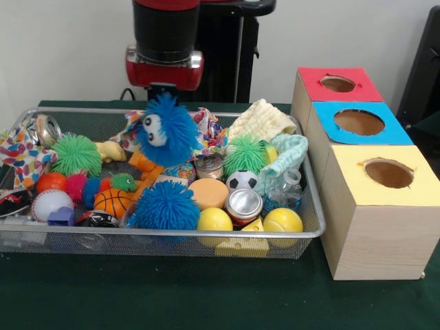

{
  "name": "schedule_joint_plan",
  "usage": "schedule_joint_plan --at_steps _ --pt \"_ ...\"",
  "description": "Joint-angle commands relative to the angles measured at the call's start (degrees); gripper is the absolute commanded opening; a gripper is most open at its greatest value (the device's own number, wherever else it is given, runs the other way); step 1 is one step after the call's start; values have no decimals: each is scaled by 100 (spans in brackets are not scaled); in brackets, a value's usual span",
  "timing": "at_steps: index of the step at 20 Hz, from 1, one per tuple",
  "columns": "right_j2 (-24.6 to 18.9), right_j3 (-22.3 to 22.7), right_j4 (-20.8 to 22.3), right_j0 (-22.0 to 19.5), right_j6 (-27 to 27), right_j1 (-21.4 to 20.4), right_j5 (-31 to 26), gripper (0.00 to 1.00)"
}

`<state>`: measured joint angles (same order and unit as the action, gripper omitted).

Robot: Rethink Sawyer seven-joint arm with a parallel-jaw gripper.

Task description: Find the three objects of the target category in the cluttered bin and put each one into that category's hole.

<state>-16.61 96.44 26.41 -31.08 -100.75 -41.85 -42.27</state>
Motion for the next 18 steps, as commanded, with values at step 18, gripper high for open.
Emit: schedule_joint_plan --at_steps 18 --pt "703 787 -426 439 -864 369 1336 0"
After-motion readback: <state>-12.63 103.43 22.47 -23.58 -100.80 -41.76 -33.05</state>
